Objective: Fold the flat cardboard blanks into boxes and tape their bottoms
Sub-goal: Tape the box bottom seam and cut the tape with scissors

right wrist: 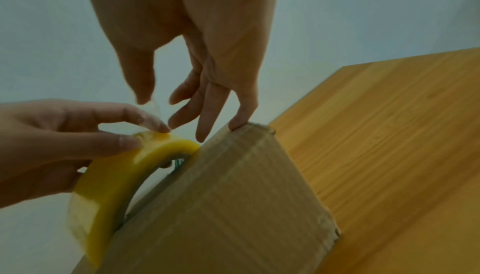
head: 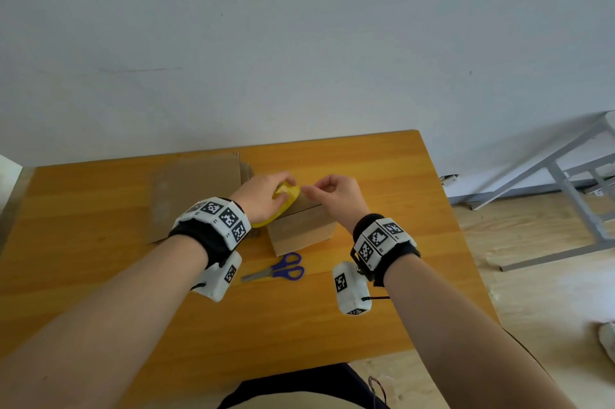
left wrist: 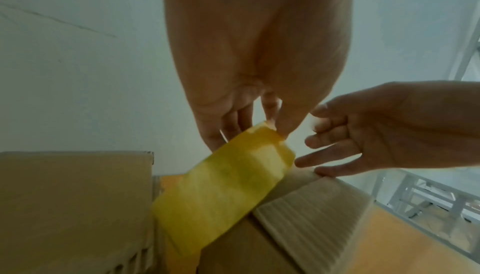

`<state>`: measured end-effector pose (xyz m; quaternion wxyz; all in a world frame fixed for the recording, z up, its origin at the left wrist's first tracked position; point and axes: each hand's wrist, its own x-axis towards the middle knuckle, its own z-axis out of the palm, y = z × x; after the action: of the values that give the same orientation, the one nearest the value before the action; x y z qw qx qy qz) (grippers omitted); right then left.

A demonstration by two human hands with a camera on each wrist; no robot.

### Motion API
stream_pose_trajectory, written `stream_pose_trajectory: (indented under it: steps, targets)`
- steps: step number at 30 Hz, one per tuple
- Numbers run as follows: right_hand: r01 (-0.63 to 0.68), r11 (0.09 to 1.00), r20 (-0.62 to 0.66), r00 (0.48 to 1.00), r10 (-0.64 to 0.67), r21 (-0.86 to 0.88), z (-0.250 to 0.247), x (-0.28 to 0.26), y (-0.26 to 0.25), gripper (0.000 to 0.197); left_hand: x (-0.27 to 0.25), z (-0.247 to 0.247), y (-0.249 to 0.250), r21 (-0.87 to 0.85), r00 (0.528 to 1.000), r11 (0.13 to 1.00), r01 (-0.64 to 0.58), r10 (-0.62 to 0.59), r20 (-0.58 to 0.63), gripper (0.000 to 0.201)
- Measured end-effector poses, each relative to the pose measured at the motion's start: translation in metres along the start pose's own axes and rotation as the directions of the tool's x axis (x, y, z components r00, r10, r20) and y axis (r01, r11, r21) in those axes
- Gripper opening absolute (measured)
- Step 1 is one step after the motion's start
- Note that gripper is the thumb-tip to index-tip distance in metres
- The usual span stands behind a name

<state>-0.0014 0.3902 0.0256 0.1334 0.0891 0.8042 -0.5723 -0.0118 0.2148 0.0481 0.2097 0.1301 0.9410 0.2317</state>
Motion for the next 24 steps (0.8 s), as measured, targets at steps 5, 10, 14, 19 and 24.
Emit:
stream_pose_trajectory:
  steps: [5,10,14,19,24]
  targets:
    - [0.005,1.000,0.000,1.000,-0.005,-0.025,0.003,0.000,0.004,0.019,-0.006,0.006,-0.002,-0.006,0.999,1.000,-0.016,0.016,-0.030,0.033]
    - [-0.032,0.997,0.035,0.999,0.029,0.077,-0.002,-0.002,-0.001,0.023,-0.004,0.009,-0.004,0.009,0.998,1.000,-0.025,0.025,-0.053,0.032]
    - [-0.005,0.999,0.098,0.995,0.002,0.039,0.002,-0.004,-0.003,0.027,-0.003,0.012,-0.005,0.040,0.997,0.999,-0.025,0.028,-0.072,0.035]
    - [0.064,0.989,0.064,0.996,-0.056,-0.130,0.010,-0.003,0.008,0.015,-0.004,0.014,-0.005,0.031,0.995,0.998,-0.048,0.050,-0.084,0.037]
    - [0.057,0.994,0.035,0.998,-0.054,-0.096,0.009,-0.002,0.005,0.051,-0.006,0.013,-0.007,0.021,0.996,0.999,-0.041,0.043,-0.075,0.039]
